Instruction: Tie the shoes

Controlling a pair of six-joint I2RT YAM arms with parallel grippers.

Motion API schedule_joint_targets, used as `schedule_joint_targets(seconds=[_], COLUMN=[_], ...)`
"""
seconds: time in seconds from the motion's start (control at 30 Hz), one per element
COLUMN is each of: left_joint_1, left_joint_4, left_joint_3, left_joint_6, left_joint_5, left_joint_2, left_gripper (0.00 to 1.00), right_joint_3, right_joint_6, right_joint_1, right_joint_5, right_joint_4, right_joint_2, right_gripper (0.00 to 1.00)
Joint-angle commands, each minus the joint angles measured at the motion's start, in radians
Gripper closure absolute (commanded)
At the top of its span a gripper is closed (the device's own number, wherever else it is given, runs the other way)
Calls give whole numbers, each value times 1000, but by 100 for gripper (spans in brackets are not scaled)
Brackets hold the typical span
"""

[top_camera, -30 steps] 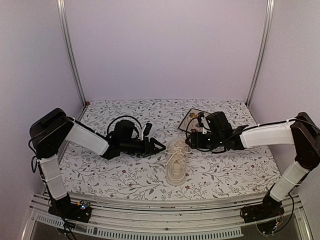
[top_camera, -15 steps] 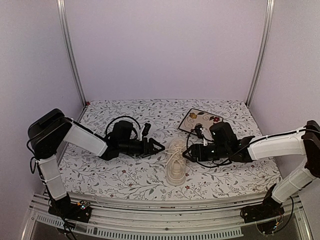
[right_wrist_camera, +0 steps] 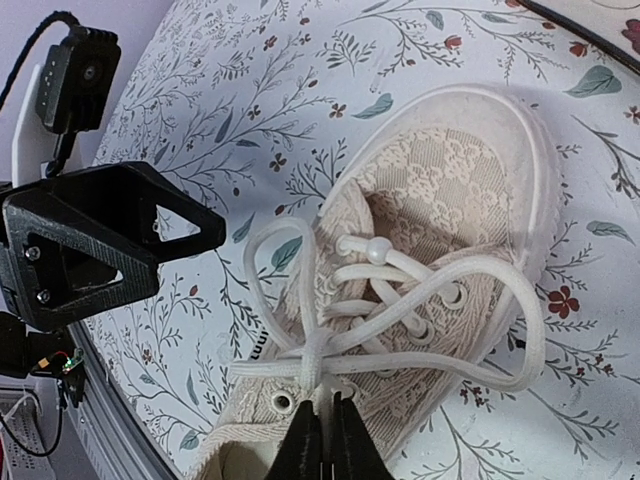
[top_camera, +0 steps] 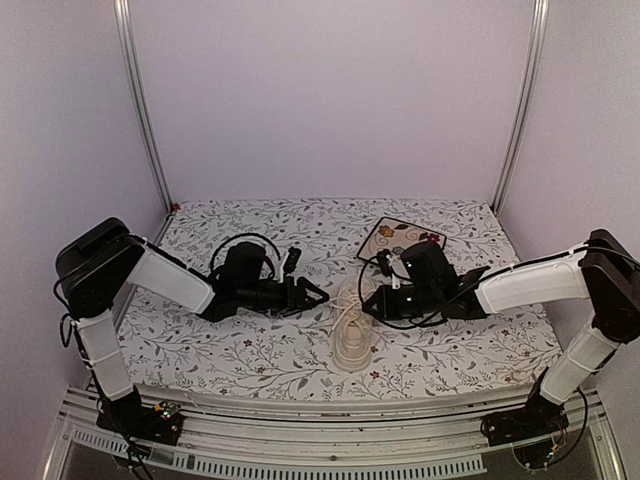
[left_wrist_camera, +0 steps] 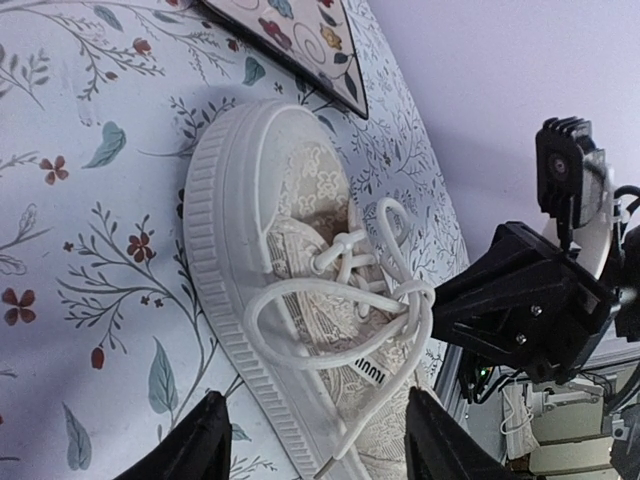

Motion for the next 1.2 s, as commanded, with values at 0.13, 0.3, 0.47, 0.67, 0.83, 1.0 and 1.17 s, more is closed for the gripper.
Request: schedule_joint_targets(seconds=[0.13, 0.3, 0.47, 0.67, 0.83, 1.0, 1.17], left_joint_1=[-1, -5, -20, -33, -39, -47, -63], left_joint_4=[39, 47, 49, 14, -74, -182, -287], left_joint_3=[-6, 14, 47, 101, 164, 246, 304], left_joint_6=[-13, -23, -26, -17, 19, 56, 96], left_joint_5=[0, 12, 24, 34, 28, 25, -2], left_joint_2=[-12, 3, 29, 70, 90, 152, 181], left_gripper=[42, 43, 44, 47, 51, 60, 63], right_joint_3=[-61, -155, -228, -248, -260, -231, -177], right_joint_6=[24, 58, 90, 105, 97, 85, 74], right_joint_1=[2, 2, 2, -3, -92, -175, -201], right_joint_5=[35, 20, 17, 52, 1, -68, -113], right_joint_4=[-38, -41, -42, -63, -14, 87, 153], right_joint_2=[-64, -138, -195, -251, -288, -222, -106], right_gripper=[97, 98, 97, 60, 43, 41, 43])
